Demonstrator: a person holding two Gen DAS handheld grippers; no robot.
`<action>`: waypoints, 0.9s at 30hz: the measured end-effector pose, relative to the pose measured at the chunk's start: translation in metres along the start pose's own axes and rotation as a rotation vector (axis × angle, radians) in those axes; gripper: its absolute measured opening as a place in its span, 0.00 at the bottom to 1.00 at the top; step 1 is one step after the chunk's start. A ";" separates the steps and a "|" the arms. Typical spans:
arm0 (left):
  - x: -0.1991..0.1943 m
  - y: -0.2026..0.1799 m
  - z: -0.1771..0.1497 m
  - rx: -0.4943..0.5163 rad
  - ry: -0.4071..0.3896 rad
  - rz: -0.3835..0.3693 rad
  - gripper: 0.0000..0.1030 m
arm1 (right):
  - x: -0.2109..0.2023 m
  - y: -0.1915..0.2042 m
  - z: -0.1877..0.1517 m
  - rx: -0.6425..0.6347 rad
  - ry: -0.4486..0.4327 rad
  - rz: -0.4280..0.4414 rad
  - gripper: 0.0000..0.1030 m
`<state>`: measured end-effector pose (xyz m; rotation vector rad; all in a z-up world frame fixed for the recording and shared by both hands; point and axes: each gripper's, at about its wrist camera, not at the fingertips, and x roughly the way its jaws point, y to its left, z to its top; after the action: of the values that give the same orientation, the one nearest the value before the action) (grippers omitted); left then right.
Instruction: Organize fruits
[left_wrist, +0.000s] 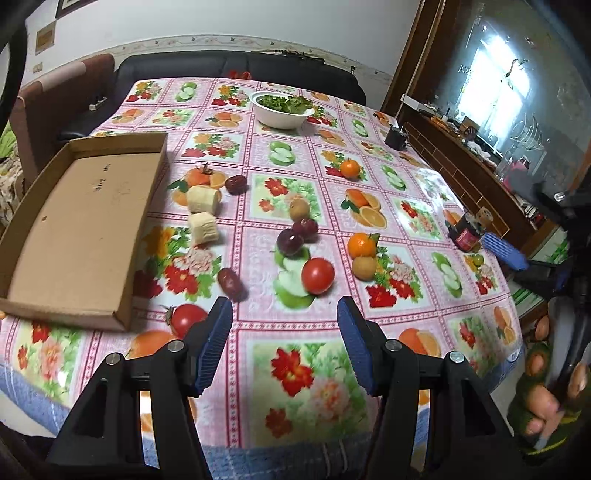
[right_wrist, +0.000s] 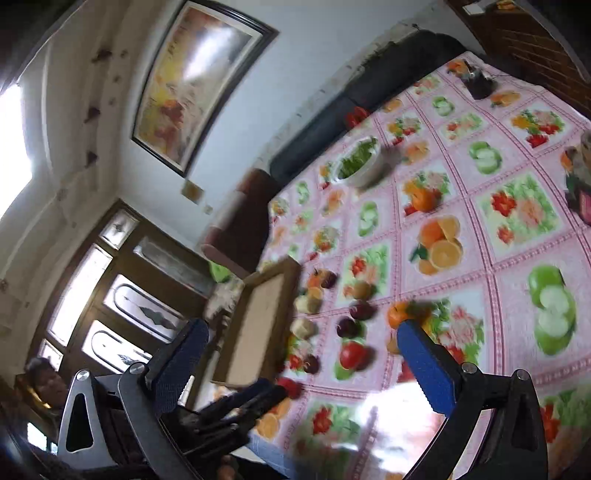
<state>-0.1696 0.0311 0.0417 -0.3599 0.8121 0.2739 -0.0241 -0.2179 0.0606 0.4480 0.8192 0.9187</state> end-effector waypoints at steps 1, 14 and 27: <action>-0.002 0.001 -0.003 0.001 -0.004 0.003 0.56 | -0.006 0.005 -0.004 -0.034 -0.037 -0.056 1.00; 0.002 0.006 -0.035 0.008 0.029 0.062 0.56 | 0.034 0.009 -0.056 -0.263 0.191 -0.595 0.99; 0.007 0.009 -0.033 0.010 0.049 0.082 0.56 | 0.038 0.027 -0.058 -0.342 0.142 -0.676 0.99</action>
<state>-0.1898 0.0261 0.0140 -0.3255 0.8775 0.3387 -0.0704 -0.1708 0.0257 -0.1966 0.8438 0.4416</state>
